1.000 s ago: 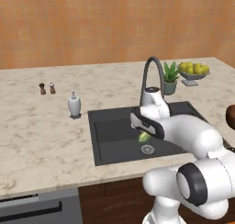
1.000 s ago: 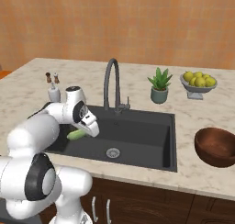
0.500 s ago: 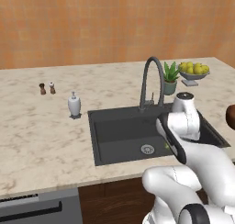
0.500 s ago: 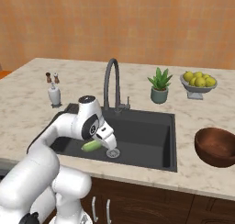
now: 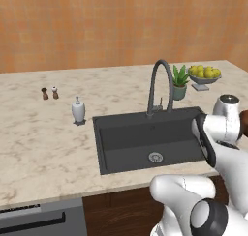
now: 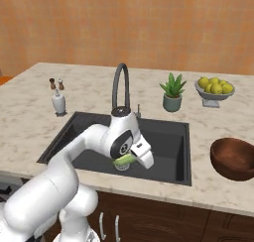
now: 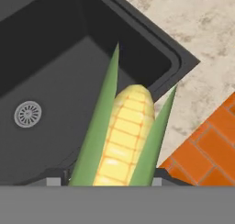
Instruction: Pick the corn from the sink and place it in the bowl. Then pick the bowl and place it in the microwave. Then close the microwave door and press the start button.
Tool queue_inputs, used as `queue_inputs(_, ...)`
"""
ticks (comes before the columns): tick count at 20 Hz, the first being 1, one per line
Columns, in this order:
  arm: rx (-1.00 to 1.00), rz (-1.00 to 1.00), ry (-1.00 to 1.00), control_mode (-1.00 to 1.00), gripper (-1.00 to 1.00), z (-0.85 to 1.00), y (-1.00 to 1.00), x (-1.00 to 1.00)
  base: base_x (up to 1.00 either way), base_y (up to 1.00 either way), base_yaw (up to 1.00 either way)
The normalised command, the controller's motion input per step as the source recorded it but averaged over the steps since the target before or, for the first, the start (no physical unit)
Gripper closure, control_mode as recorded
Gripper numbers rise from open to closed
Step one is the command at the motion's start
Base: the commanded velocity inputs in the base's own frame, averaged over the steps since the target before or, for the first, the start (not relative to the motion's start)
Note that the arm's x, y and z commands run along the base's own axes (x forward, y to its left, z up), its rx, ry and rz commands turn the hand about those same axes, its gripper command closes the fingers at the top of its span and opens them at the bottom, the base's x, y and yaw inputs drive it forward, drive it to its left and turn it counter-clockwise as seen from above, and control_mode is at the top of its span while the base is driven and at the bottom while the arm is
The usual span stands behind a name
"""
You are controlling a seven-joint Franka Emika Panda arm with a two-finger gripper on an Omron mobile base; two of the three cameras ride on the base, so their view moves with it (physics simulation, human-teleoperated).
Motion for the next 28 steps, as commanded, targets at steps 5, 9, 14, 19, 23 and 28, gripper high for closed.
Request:
queue_inputs(5,0.03,-0.15,-0.03,-1.00,1.00,0.47,-0.95,0.03,0.00,0.00,0.00)
queue_inputs(9,0.05,-0.18,-0.07,-1.00,1.00,0.41,-0.86,0.04,0.00,0.00,0.00)
queue_inputs(14,0.03,-0.16,-0.12,-1.00,1.00,0.22,-0.77,0.03,0.00,0.00,0.00)
queue_inputs(19,0.00,-0.08,-0.18,-1.00,1.00,0.25,-0.59,0.01,0.00,0.00,0.00)
queue_inputs(23,0.00,-0.08,-0.14,-1.00,1.00,0.08,-0.49,0.10,0.00,0.00,0.00)
queue_inputs(28,-0.02,-0.03,-0.01,-1.00,1.00,0.14,-0.50,0.17,0.00,0.00,0.00)
